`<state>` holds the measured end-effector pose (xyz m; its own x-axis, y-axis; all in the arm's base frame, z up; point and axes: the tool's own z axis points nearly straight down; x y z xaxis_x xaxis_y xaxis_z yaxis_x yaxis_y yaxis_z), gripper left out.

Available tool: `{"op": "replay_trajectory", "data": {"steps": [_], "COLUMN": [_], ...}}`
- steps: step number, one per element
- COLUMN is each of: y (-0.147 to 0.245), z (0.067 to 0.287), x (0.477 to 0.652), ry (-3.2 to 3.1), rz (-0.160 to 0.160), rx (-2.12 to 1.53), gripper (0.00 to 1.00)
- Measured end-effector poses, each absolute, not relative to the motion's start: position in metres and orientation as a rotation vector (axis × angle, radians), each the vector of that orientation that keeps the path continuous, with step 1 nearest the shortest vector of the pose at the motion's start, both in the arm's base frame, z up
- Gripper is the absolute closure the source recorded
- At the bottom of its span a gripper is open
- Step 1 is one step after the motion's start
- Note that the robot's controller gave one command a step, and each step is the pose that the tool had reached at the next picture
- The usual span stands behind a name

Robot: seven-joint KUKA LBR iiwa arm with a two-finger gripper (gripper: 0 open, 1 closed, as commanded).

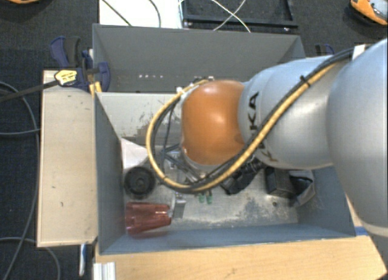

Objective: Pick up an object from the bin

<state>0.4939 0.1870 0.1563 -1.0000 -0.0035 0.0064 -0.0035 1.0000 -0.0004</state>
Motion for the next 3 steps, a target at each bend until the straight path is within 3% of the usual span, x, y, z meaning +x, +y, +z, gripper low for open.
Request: {"op": "replay_trajectory", "data": {"steps": [1, 2, 3], "y": [0.186, 0.236, 0.245], "z": [0.161, 0.071, 0.122], "x": [0.496, 0.483, 0.477], "ry": [-3.143, -3.128, -3.082], "rz": [-0.002, -0.006, -0.004], "rx": [-0.006, 0.329, 0.63], "gripper": [0.0, 0.0, 0.0]}}
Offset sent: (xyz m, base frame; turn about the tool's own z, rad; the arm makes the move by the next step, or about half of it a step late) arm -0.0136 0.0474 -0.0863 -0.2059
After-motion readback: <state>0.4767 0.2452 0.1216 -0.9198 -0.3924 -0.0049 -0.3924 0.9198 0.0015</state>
